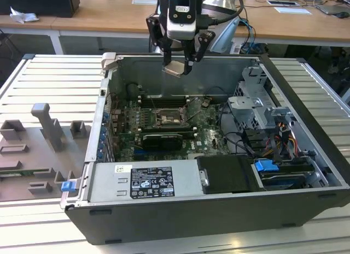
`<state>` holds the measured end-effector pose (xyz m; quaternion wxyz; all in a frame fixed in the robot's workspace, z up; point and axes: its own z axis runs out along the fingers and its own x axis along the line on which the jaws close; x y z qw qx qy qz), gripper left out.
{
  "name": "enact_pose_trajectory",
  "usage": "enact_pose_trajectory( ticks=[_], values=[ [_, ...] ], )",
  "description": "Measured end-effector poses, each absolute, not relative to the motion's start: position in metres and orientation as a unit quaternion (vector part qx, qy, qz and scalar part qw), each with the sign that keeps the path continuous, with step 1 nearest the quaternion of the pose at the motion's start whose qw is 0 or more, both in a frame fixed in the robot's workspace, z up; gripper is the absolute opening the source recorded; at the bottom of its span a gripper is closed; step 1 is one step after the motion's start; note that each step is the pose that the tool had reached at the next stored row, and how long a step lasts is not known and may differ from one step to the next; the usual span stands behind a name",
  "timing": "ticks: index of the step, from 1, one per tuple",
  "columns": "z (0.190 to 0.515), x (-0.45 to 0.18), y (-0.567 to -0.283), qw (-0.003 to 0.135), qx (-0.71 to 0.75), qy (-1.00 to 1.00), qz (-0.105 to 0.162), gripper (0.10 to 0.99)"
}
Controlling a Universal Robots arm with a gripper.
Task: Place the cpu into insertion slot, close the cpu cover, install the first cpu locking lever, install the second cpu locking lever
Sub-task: 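Place the cpu into insertion slot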
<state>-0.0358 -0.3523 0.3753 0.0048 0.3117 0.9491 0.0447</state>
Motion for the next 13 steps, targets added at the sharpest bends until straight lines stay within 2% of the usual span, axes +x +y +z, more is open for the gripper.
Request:
enact_pose_trajectory(
  ticks=[13],
  values=[
    [0.3749,-0.0358,-0.3523,0.007,0.355,0.934,0.044,0.541]
  ],
)
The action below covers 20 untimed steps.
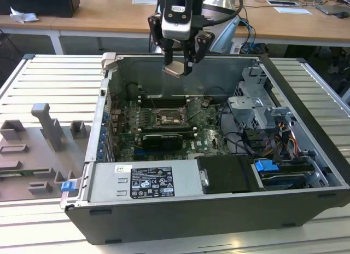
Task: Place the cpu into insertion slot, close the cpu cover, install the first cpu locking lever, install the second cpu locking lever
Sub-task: 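Place the cpu into insertion slot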
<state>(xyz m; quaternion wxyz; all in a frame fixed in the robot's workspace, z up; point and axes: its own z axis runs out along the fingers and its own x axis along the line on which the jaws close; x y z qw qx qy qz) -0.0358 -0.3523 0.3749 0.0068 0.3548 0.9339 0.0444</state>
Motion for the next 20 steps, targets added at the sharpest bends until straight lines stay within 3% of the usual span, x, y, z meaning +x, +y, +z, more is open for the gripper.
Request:
enact_pose_trajectory(
  ticks=[20],
  values=[
    [0.3743,-0.0358,-0.3523,0.010,0.421,0.906,0.044,0.541]
  ],
)
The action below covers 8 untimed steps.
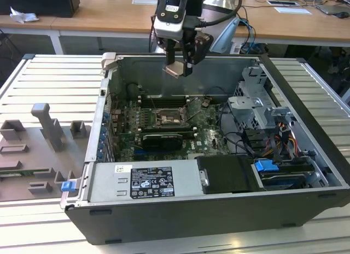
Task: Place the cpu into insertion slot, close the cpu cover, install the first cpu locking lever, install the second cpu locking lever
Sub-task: 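Place the cpu into insertion slot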
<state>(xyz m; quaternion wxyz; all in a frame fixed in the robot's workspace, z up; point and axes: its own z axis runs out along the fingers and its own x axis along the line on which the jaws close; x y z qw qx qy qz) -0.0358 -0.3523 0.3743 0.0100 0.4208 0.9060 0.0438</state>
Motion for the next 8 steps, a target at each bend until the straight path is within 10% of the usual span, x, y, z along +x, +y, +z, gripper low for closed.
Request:
enact_pose_trajectory(
  ticks=[8],
  values=[
    [0.3736,-0.0358,-0.3523,0.012,0.467,0.883,0.043,0.541]
  ],
)
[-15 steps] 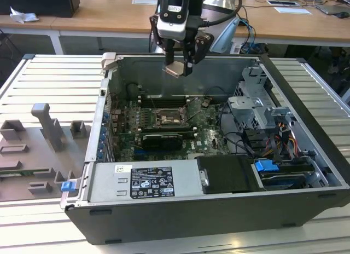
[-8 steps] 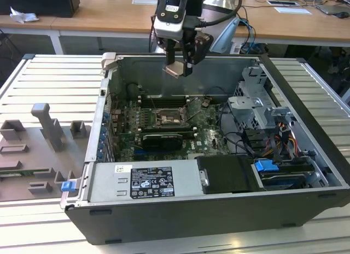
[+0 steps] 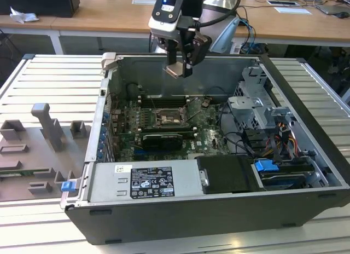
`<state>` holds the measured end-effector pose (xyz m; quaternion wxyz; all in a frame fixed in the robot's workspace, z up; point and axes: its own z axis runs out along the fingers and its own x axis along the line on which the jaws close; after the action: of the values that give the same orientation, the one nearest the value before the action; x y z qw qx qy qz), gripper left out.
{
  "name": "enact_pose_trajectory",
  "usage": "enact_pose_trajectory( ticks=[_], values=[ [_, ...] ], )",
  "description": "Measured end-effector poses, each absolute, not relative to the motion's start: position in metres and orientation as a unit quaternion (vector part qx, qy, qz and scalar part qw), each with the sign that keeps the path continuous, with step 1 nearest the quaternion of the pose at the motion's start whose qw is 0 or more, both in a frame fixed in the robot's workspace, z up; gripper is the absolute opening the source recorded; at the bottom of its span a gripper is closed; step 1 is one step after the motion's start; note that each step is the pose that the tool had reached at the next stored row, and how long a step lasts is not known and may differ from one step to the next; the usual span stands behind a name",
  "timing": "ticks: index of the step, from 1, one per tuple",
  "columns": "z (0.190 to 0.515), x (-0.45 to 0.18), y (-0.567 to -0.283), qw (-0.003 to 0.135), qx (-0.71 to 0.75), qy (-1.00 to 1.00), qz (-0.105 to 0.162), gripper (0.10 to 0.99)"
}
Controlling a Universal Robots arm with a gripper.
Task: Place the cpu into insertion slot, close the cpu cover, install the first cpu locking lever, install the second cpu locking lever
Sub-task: 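Place the cpu into insertion slot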
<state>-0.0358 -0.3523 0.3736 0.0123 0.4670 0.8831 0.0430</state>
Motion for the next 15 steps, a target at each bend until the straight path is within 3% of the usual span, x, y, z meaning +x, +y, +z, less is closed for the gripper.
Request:
enact_pose_trajectory(
  ticks=[15],
  values=[
    [0.3714,-0.0358,-0.3522,0.016,0.541,0.840,0.042,0.541]
  ],
)
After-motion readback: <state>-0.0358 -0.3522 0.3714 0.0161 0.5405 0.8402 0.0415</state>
